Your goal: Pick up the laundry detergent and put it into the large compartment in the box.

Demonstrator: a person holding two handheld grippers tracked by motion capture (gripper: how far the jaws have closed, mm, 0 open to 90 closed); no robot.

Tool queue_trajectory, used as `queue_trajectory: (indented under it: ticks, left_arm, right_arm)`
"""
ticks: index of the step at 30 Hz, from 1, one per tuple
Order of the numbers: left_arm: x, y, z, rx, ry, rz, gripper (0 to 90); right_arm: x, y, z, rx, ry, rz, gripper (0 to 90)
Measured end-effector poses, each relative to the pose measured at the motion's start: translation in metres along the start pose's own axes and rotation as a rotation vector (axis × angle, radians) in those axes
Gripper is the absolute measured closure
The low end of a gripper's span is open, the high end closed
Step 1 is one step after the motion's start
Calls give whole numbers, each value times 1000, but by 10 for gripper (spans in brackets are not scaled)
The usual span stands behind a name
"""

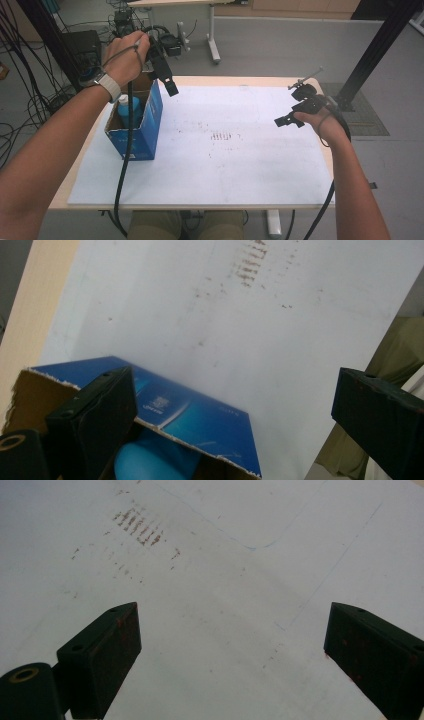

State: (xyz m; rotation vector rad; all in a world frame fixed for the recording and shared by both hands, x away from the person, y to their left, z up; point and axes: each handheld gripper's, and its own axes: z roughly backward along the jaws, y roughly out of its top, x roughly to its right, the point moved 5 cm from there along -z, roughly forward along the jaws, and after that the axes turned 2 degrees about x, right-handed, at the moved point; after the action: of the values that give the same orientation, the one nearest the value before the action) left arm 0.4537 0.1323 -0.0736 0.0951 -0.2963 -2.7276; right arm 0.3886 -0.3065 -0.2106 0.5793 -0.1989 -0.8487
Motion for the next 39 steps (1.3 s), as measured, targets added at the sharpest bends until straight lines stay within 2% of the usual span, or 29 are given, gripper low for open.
queue_trajectory:
  ticks: [6, 20, 26, 32, 39]
  left_arm:
    - [7, 7, -9, -4, 2, -65, 52]
    - [13, 20, -25, -9, -22, -154, 50]
    - [18, 25, -29, -30, -32, -210, 49]
    - [23, 27, -36, -36, -48, -250, 50]
    - [30, 28, -41, -32, -54, -278, 49]
  right_arm:
    - [0, -5, 0, 1, 0, -13, 81]
    - [-2, -6, 3, 3, -4, -15, 81]
    - [-3, -6, 2, 6, -4, -12, 81]
    - [-4, -5, 1, 5, -3, -12, 81]
    - [-5, -4, 1, 6, -2, -7, 81]
